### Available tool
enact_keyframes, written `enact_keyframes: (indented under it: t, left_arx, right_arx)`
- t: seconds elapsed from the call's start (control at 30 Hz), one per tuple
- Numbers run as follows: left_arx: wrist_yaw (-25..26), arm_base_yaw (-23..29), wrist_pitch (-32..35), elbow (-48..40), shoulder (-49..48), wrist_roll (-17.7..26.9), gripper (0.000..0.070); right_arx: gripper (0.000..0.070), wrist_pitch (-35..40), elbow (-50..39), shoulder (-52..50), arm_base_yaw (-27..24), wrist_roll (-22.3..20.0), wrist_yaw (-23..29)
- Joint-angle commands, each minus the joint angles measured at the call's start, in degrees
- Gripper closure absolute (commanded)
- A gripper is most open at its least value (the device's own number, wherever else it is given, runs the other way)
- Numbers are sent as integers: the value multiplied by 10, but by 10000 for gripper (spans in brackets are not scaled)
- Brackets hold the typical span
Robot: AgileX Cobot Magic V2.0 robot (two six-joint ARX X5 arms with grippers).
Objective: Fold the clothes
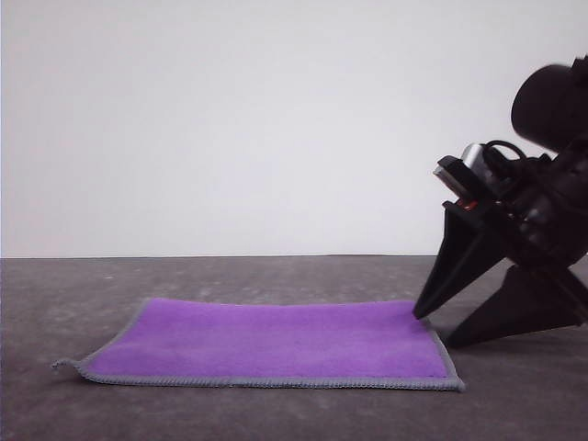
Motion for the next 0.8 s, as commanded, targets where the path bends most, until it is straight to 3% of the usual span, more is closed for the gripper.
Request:
enact_keyframes:
  t: [0.0, 0.3, 0.33, 0.43, 0.47, 0.63, 0.77]
  left_arx:
    - [-2, -4, 5, 3, 2, -2, 387]
    - [-2, -4, 5, 3, 2, -2, 387]
    - [-2, -4, 5, 3, 2, -2, 387]
    - [-2, -4, 5, 3, 2, -2, 387]
    - [-2, -4, 5, 3, 2, -2, 387]
    - [-2, -4, 5, 3, 2, -2, 387]
    - [-1, -4, 1, 3, 2, -1, 387]
  right_arx:
    - [438, 13, 2, 21, 4, 1, -13]
    - [441, 63, 2, 65, 27, 27, -35]
    - [464, 62, 2, 67, 29, 28, -33]
    - [672, 59, 2, 68, 33, 33, -20]
    - [700, 60, 2, 67, 33, 36, -19]
    - [700, 62, 4, 52, 23, 38, -24]
    - [700, 59, 9, 25, 22, 39, -61]
